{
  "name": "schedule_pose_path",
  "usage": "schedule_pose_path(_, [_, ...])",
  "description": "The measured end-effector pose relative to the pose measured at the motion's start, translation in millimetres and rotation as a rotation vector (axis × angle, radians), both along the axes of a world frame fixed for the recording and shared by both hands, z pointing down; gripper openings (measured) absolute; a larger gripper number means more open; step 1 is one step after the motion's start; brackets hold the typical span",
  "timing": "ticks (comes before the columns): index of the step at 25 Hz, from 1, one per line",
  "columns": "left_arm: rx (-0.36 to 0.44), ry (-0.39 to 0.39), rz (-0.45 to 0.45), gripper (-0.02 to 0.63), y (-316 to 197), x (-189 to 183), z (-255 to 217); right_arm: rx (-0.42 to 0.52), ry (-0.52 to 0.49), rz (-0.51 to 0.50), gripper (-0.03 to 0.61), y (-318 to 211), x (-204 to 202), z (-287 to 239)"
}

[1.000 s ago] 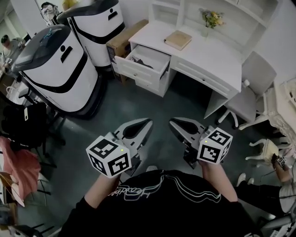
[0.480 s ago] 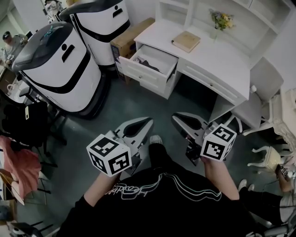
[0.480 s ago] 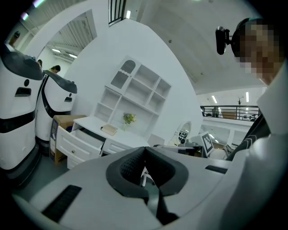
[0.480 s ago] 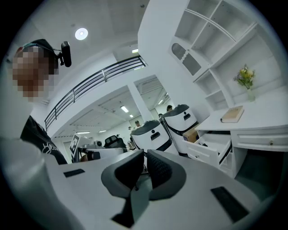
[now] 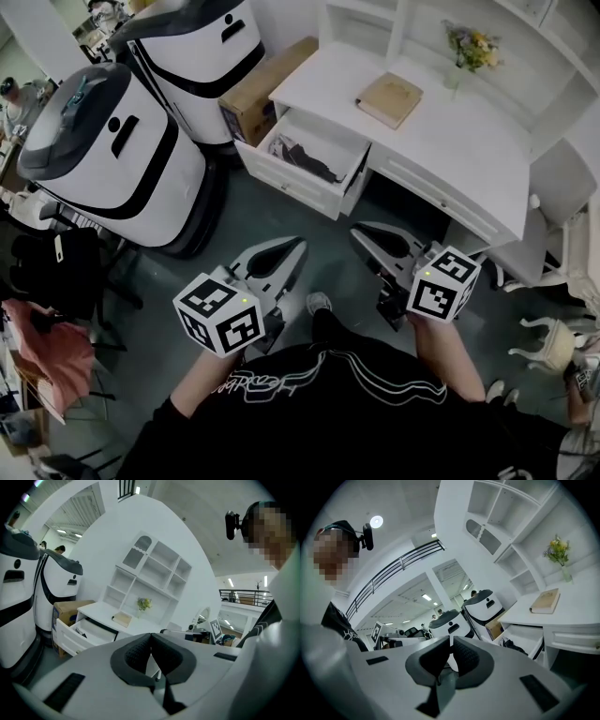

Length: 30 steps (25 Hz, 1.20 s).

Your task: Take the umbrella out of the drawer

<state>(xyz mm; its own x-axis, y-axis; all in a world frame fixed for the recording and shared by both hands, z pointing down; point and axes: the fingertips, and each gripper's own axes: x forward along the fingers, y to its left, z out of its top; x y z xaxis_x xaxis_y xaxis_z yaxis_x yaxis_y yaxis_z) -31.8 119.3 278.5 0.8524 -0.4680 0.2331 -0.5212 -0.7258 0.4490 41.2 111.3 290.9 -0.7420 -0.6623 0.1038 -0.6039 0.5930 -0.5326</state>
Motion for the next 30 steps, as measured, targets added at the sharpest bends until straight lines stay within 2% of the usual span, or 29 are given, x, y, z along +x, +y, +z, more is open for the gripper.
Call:
schedule_pose_path(3, [-0.004,-0.045,-0.012,0.020,-54,18,6,-0.009,-0.030,-0.012,0.054,-53,16,5])
schedule_pose_path(8, [-0.014,-0.012,-0.022,0.020,-121,38,-5,-0.002,-0.021,-0.034,0.053,-130,36,4])
schedule_pose_path(11, [-0.001,-0.029,-0.052,0.020,-150,34,5,0.008,-0.005,-0.041,0.054,-159,35,8])
schedule_pose_path(18, [-0.053,-0.002,-0.090,0.020,-206,16,32,-0.018,-0.006,-0.065,0.054,-210,22,30])
schedule_pose_path(30, [-0.205,-0.045,-0.090,0.020,-336,-8,101,-0.104,0.154,-0.072,0.055,-324,5,96])
